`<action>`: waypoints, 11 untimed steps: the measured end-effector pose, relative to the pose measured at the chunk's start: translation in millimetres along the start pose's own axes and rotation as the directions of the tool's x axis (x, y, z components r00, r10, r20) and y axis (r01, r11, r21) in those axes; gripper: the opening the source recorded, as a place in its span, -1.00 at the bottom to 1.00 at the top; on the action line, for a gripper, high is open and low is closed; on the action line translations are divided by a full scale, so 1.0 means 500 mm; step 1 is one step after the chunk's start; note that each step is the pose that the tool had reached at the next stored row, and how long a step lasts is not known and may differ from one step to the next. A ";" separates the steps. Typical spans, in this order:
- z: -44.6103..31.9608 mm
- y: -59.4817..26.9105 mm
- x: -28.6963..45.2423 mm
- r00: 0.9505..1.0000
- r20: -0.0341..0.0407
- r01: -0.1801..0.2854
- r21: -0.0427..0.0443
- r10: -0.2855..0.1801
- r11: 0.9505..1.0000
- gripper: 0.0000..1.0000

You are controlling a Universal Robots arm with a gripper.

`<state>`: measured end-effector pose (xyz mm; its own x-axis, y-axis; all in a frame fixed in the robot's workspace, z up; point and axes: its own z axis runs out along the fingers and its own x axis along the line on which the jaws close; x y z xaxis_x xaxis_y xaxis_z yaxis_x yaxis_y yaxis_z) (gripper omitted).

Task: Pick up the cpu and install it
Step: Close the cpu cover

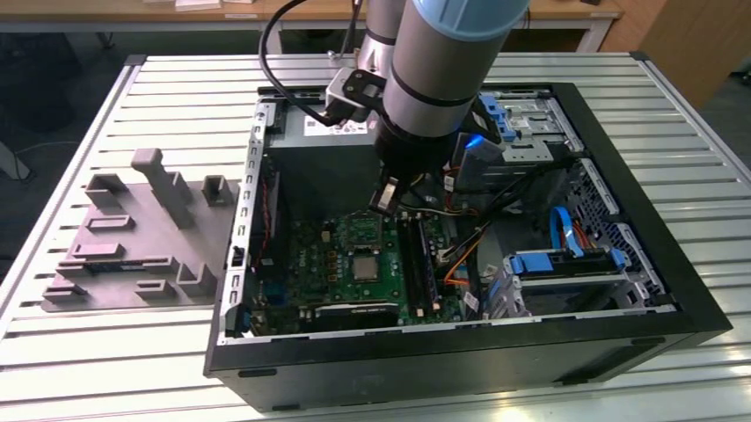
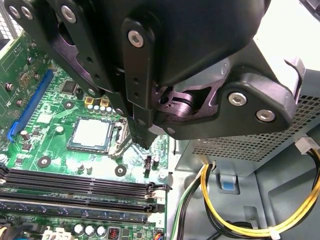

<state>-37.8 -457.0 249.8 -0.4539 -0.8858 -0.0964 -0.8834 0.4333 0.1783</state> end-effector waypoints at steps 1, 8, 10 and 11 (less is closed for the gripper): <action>0.000 0.000 0.000 1.000 0.000 0.000 0.000 0.000 1.000 -0.79; -0.001 0.000 0.000 1.000 -0.001 0.000 0.001 0.000 1.000 -0.79; -0.001 0.000 0.000 1.000 0.002 0.001 -0.001 -0.001 1.000 -0.79; 0.001 -0.001 0.000 1.000 0.008 0.002 -0.004 -0.001 1.000 -0.79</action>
<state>-37.4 -457.1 249.4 -0.4535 -0.8851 -0.1043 -0.8836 0.4313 0.1821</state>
